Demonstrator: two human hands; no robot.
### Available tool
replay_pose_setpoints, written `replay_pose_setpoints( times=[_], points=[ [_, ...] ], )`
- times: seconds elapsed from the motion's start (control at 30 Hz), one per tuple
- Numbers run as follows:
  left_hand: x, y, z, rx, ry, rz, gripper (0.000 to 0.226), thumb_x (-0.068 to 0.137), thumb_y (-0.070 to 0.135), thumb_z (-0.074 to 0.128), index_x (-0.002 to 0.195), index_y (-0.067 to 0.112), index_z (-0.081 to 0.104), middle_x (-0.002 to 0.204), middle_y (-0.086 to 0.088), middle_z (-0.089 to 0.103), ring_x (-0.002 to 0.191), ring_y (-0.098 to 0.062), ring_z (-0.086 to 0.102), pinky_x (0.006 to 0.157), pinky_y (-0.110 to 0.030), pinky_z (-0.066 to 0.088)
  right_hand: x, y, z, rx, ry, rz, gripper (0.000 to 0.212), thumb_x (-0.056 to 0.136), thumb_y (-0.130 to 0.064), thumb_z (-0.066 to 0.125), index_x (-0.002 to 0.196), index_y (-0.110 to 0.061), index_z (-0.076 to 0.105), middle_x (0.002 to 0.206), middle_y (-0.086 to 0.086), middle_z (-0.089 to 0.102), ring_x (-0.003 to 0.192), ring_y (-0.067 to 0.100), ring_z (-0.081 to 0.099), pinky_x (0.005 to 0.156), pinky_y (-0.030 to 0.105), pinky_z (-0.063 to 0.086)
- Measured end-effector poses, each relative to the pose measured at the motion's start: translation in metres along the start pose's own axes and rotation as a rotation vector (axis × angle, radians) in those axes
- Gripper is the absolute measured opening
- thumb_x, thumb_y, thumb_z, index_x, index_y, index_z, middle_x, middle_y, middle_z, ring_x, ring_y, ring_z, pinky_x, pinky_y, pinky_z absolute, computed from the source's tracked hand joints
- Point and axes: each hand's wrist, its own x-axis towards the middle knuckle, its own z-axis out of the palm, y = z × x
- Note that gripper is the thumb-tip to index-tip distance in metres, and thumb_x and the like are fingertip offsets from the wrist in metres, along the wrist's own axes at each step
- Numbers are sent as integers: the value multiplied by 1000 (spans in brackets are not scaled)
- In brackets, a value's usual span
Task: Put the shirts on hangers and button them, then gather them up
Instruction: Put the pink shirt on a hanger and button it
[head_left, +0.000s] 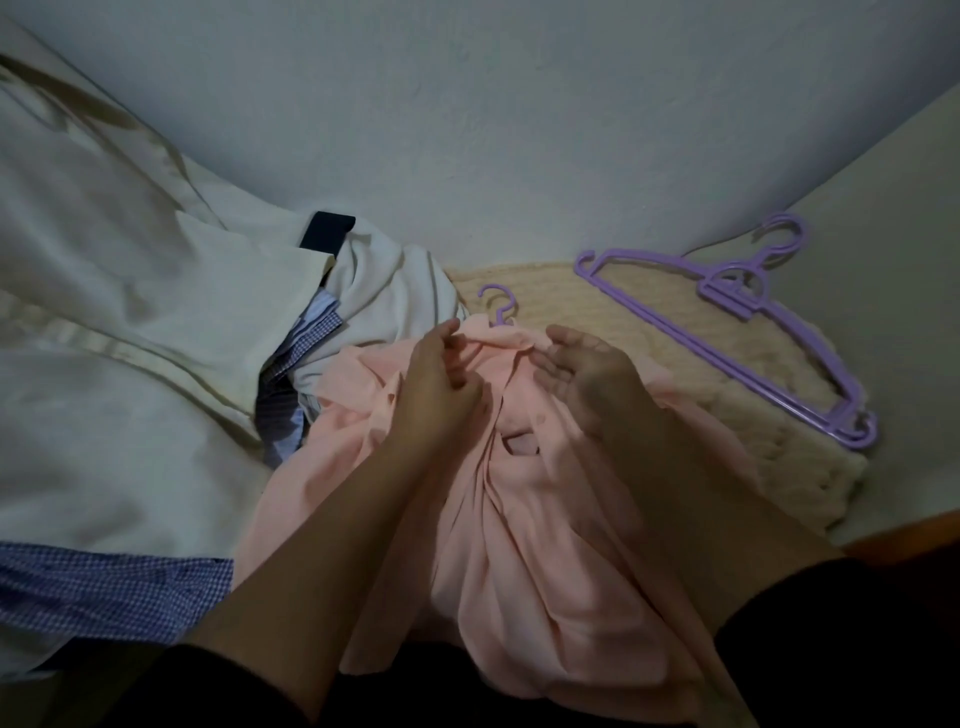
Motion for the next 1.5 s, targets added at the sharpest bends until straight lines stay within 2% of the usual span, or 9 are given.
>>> replay_pose_setpoints(
  times=[0.1, 0.2, 0.3, 0.47, 0.6, 0.87, 1.0, 1.23, 1.5],
  points=[
    [-23, -13, 3, 169, 64, 120, 68, 79, 8, 62, 138, 32, 36, 121, 10, 47, 103, -4, 53, 88, -18, 45, -8, 14, -14, -267, 81, -77, 41, 87, 3, 55, 126, -10, 54, 122, 11, 56, 105, 24, 62, 82, 26, 54],
    [-40, -24, 2, 272, -21, 180, 61, 81, 16, 69, 134, 30, 43, 114, 11, 54, 96, 0, 54, 86, -17, 43, -30, 22, -20, -603, 237, -275, 37, 84, -1, 61, 117, -17, 62, 106, -1, 62, 86, 8, 60, 69, 8, 47],
    [-49, -31, 4, 291, -48, 139, 61, 77, 23, 75, 131, 29, 47, 106, 19, 54, 83, 4, 53, 83, -19, 45, -47, 38, -24, -769, 161, -344, 30, 82, -1, 62, 109, -14, 65, 100, 0, 64, 87, 10, 58, 79, 17, 44],
    [-49, -28, 8, 302, -46, 119, 64, 80, 19, 72, 136, 24, 42, 116, 14, 52, 105, -2, 51, 90, -17, 37, -44, 51, -26, -957, 128, -344, 28, 81, -5, 63, 108, -12, 66, 95, 1, 62, 85, 10, 55, 70, 15, 35],
    [-47, -23, 5, 285, 32, 79, 51, 88, 18, 63, 135, 25, 44, 106, 11, 59, 94, -6, 57, 84, -23, 45, -40, 56, -23, -1009, 162, -398, 25, 82, -1, 57, 104, -8, 68, 93, 8, 67, 80, 14, 56, 72, 19, 40],
    [-51, -16, 15, 25, 67, -86, 38, 87, 12, 67, 116, 28, 49, 82, 2, 69, 76, 8, 60, 68, 0, 39, -34, 63, -23, -1080, 155, -426, 26, 82, -3, 59, 107, -7, 67, 103, 10, 68, 93, 21, 61, 75, 17, 38],
    [-53, -15, 19, -31, 47, -123, 37, 86, 10, 66, 118, 21, 52, 82, -4, 70, 79, -7, 65, 69, -5, 43, -32, 65, -23, -1084, 184, -388, 23, 85, -5, 52, 100, -11, 68, 91, 7, 68, 79, 17, 56, 66, 18, 33],
    [-61, -8, 19, -285, 40, -227, 38, 85, 0, 65, 119, 12, 52, 68, 0, 63, 59, 3, 59, 59, -8, 46, -42, 53, -10, -763, 118, -290, 20, 77, 2, 63, 88, -14, 60, 65, -5, 60, 59, 5, 54, 59, 14, 41],
    [-67, 1, 15, -269, 42, -165, 39, 85, -3, 65, 116, 16, 51, 84, -11, 72, 76, 16, 61, 72, -4, 45, -48, 60, -7, -802, 131, -388, 22, 78, 2, 59, 94, -12, 62, 72, 5, 64, 66, 14, 57, 63, 13, 42]
  ],
)
